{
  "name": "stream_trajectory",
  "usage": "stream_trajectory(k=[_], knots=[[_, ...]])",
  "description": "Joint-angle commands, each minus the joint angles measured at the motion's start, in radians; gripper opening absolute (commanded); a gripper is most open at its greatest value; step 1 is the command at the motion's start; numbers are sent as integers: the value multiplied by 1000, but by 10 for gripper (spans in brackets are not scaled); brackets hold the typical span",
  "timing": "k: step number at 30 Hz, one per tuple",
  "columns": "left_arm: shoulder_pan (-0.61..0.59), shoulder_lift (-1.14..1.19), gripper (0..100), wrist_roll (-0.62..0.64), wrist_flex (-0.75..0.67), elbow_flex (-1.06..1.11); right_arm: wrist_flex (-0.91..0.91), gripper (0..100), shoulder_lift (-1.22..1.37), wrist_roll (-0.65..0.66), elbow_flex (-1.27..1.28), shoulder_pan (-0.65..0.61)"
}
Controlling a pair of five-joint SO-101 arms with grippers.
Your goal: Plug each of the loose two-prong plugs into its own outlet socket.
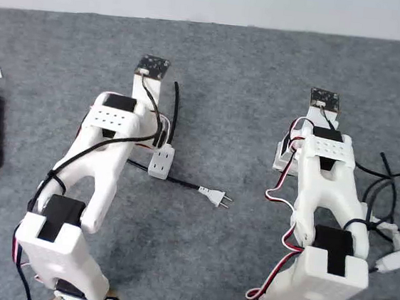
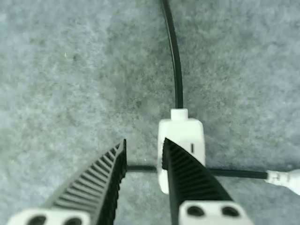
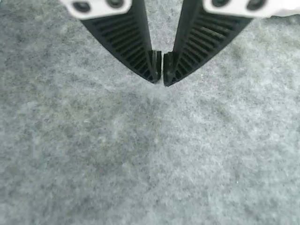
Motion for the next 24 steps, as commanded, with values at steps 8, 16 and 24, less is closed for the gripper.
stream_trajectory(k=[8, 16, 24], knots=[[83, -17, 130, 110, -54, 74, -19, 9, -12, 14, -43, -7], [86, -6, 270, 87, -114, 147, -19, 9, -12, 14, -41, -7], [72, -6, 268, 114, -107, 160, -19, 9, -12, 14, -41, -7]])
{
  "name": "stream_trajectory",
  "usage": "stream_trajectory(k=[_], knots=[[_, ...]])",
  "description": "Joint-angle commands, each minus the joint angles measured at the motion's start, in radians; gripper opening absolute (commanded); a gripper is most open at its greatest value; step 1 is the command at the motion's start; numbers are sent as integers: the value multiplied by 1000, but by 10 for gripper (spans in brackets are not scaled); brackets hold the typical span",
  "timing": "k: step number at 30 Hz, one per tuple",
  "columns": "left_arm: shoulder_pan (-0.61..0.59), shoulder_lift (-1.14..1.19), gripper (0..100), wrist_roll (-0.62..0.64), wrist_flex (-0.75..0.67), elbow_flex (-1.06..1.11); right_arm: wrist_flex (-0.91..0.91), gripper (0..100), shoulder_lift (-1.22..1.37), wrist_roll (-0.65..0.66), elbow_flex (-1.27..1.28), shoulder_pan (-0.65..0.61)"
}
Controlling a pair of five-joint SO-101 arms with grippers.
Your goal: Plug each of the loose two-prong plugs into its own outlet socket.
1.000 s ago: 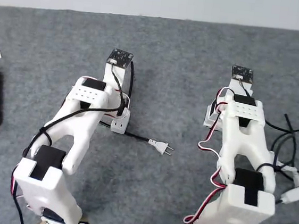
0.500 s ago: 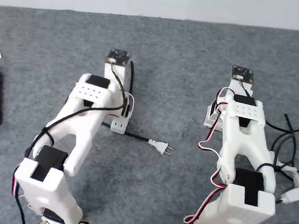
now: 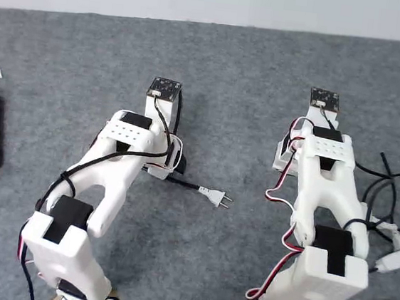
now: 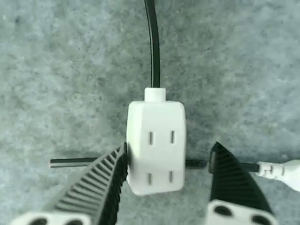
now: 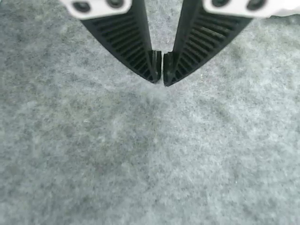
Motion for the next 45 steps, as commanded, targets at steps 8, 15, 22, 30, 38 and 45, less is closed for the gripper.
stream_trajectory(k=[8, 15, 22, 30, 38, 45], knots=[[-26, -8, 201, 5, 0, 4, -19, 9, -12, 14, -41, -10], [-21, -8, 17, 3, 0, 4, 28, 9, -25, 64, -40, -91], [-29, -34, 13, 14, 6, 44, 45, 9, -137, 284, 86, -318], [-35, -390, 13, 91, -31, 262, -7, 141, -223, 425, 193, -377], [-52, -557, 13, 101, -81, 522, -12, 143, -328, 427, 236, -515], [-46, -557, 13, 157, -109, 576, -73, 143, -286, 548, 236, -624]])
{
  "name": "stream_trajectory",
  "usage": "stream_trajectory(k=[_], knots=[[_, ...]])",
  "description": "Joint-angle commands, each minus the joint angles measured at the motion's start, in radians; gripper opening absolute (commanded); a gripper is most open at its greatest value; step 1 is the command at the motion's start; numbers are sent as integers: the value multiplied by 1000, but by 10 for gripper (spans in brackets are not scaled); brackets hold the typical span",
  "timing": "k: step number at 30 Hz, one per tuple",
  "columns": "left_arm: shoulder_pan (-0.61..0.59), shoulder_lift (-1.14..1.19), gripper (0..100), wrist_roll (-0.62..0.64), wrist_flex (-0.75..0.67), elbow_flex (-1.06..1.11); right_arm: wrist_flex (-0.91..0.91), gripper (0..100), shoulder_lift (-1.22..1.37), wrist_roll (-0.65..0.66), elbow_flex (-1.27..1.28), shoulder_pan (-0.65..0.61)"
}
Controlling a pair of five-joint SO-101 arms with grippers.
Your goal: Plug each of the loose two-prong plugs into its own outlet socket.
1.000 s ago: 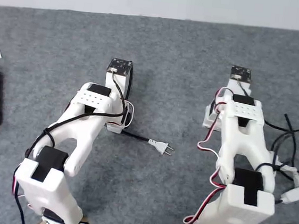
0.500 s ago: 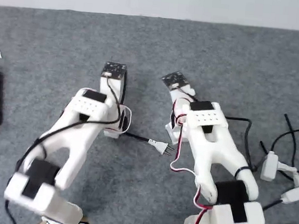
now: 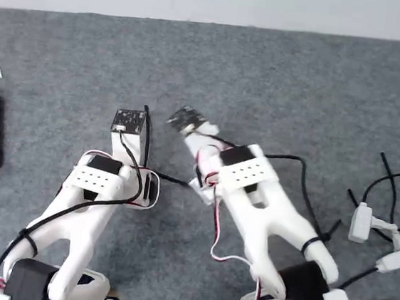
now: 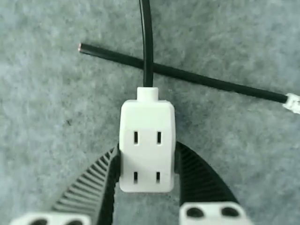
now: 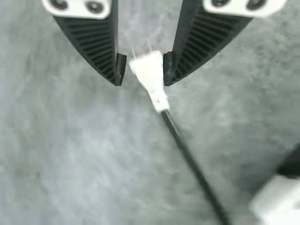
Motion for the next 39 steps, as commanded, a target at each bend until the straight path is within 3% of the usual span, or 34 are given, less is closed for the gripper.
stream_trajectory(k=[1, 12, 27, 39], knots=[[6, -37, 13, 20, -43, -4, -71, 143, 13, 69, -6, -33], [34, 169, 13, 18, 17, -124, -30, 143, 125, 140, -9, -4], [32, 158, 13, 20, 18, -124, -27, 143, 151, 293, 2, -5], [25, 157, 13, 20, 18, -124, -58, 129, 173, 293, -18, -21]])
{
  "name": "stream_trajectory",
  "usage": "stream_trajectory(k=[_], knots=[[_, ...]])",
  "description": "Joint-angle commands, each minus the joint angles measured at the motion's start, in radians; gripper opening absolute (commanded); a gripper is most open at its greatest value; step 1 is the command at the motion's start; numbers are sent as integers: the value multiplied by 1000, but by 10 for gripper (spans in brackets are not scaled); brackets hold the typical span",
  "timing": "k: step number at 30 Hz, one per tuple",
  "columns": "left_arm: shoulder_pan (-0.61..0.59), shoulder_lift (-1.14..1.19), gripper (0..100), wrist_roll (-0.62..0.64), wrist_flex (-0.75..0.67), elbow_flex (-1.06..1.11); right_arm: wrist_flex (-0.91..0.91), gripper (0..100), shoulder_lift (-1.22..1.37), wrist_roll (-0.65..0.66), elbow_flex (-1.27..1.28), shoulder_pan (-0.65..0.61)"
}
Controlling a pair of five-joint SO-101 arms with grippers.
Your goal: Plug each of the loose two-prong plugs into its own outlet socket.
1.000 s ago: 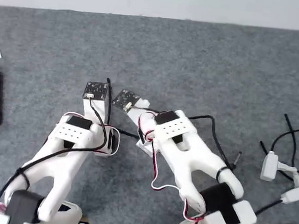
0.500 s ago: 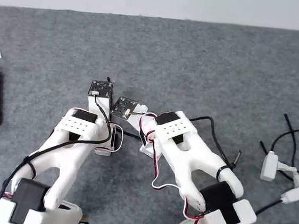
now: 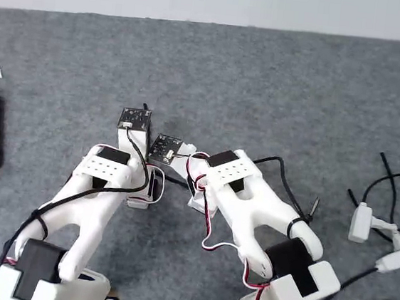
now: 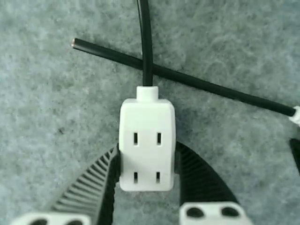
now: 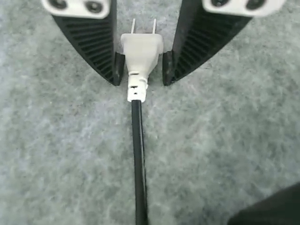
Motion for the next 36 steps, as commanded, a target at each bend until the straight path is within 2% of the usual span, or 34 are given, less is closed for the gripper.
stream_trajectory(k=[1, 4, 6, 9, 21, 27, 29, 32, 36], knots=[[5, -5, 13, 8, 5, -27, -22, 102, -4, 9, -34, -10], [11, -5, 13, 9, 5, -27, -27, 2, -4, 6, -34, -10], [12, -3, 13, 11, 3, -30, -19, 13, -4, 0, -32, -5], [17, -5, 13, 14, -12, -33, -18, 8, -15, -84, -32, 35], [207, 6, 13, 216, -147, -101, -22, 8, -213, -497, -31, 440], [244, 126, 17, 247, -163, -197, -24, 8, -211, -534, -31, 470], [236, 199, 52, 247, -94, -283, -25, 8, -209, -534, -31, 467], [229, 296, 162, 270, 12, -398, -25, 8, -209, -534, -31, 467], [233, 348, 265, 288, 83, -464, -25, 8, -209, -534, -31, 467]])
